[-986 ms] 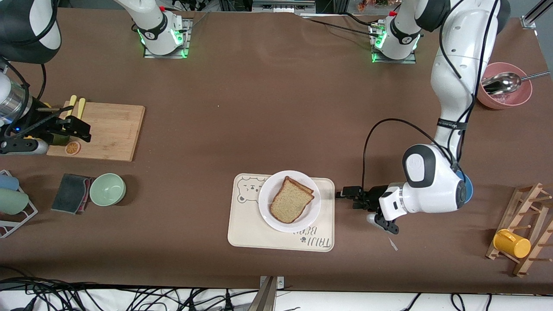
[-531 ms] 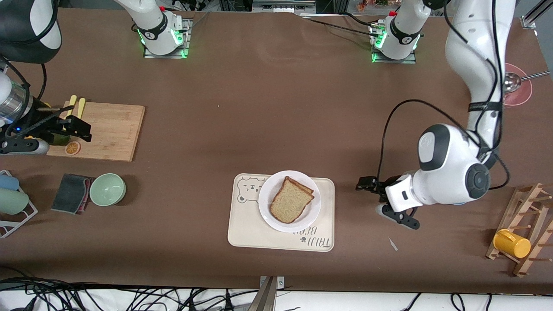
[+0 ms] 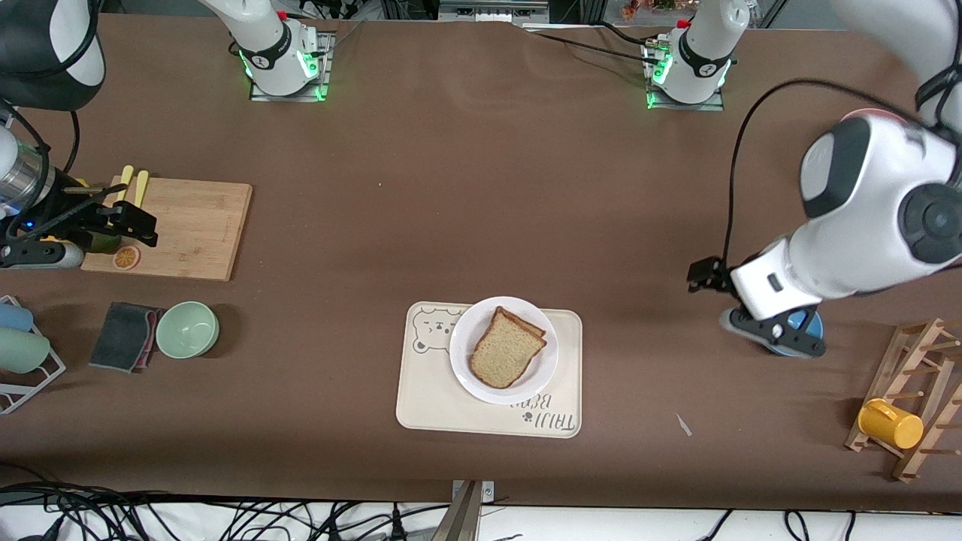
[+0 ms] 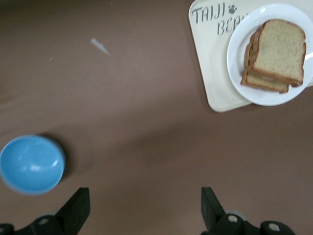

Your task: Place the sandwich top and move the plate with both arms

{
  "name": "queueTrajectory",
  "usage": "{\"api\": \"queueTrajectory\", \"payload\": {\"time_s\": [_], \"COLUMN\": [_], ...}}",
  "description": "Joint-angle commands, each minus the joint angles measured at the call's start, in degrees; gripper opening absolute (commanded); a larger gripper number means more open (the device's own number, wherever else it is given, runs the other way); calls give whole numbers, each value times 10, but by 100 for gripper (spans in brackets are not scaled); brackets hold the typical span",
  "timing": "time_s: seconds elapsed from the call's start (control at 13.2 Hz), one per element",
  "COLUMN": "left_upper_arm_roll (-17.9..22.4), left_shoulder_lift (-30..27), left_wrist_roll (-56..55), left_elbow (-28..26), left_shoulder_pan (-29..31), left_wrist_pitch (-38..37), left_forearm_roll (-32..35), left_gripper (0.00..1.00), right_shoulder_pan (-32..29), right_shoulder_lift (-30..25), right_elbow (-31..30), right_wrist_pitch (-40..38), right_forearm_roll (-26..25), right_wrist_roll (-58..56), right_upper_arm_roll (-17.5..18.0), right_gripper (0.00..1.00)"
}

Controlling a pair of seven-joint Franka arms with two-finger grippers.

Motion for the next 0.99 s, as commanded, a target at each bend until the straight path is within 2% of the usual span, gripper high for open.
{"api": "queueTrajectory", "payload": {"time_s": [0.0,0.15,0.46,0.68,0.83,0.91], "left_upper_arm_roll": [1,5,6,11,53,58], "left_shoulder_lift": [-88,-152,-237,-270,-274,-273], "left_wrist_roll": [-29,-27,-28,-31,-33,-34], "left_elbow": [-68,-141,-230,-269,-275,-275], "left_shoulder_pan": [-7,10,35,41,7,4], "left_wrist_pitch": [-23,-7,51,56,57,57], "left_forearm_roll": [29,30,20,20,17,8], "left_gripper": [100,100,100,100,100,100], "right_shoulder_pan": [-3,-5,0,-5,-7,-7], "right_shoulder_lift": [5,5,5,5,5,5], "right_elbow": [15,15,16,16,19,19], "right_wrist_pitch": [-11,-8,-5,-7,-11,-12], "right_forearm_roll": [0,-1,-3,-1,1,0], "right_wrist_roll": [-2,-7,-4,-9,-8,-8], "right_upper_arm_roll": [2,0,4,3,1,1], "right_gripper": [100,100,100,100,100,100]}}
